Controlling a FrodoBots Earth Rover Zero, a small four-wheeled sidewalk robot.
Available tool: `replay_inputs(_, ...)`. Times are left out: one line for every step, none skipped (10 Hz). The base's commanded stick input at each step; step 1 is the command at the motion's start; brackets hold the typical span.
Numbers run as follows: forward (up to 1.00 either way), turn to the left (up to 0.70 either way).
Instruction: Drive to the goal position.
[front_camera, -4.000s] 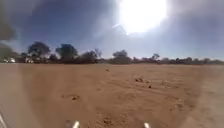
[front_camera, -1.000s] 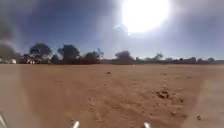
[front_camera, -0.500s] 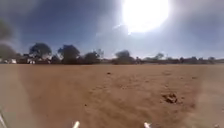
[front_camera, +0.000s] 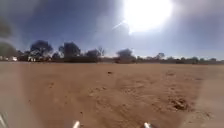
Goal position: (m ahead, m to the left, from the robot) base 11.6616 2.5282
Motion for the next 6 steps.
replay_inputs(0.50, 0.00)
replay_inputs(0.50, 0.00)
replay_inputs(0.50, 0.00)
replay_inputs(0.50, 0.00)
replay_inputs(0.50, 0.00)
replay_inputs(0.50, 0.00)
